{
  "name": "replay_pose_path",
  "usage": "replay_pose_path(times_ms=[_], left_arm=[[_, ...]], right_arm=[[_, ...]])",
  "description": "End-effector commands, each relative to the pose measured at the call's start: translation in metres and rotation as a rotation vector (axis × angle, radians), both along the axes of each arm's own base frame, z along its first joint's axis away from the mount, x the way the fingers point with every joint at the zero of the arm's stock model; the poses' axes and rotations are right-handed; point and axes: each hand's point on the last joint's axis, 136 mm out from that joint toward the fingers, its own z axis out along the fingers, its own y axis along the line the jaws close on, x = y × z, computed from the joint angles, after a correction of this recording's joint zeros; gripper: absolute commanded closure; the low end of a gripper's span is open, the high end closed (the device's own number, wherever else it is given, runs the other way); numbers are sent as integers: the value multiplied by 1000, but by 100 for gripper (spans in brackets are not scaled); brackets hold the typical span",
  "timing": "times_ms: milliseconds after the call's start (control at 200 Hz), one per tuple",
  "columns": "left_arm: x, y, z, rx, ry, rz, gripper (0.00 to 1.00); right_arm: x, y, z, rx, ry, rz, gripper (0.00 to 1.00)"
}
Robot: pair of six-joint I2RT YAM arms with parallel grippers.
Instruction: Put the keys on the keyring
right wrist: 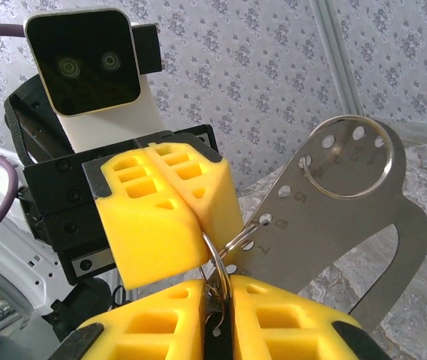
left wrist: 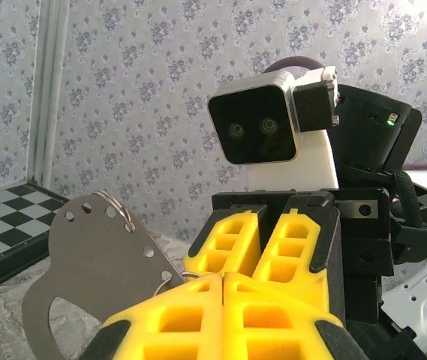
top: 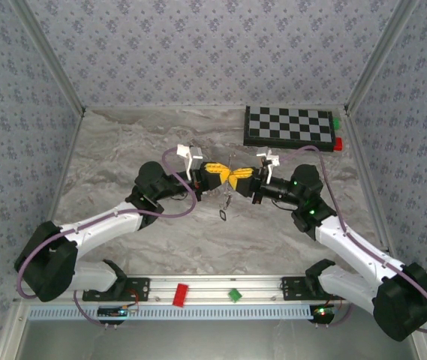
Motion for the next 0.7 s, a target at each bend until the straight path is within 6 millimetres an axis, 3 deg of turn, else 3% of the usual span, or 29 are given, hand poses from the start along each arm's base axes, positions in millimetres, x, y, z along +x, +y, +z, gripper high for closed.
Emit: replay_pose_path(times_ms=[0,325,430,495,695], left_arm=[[-7,2,19,-49,-49,-16,100],[-7,0,17,-42,-42,-29,100],[-7,-2,16,-36,-35,-36,100],[-7,-3,17,-35,-36,-41,100],[-8,-4,16,-34,-33,-50,100]], right_arm=[[-6,1,29,39,-112,8,85],[-7,2,31,35,-132,13,91],[-10,2,33,32,-163,15,89],[-11,2,33,26,-183,9,82],[-10,-2,33,19,-207,-19,85]])
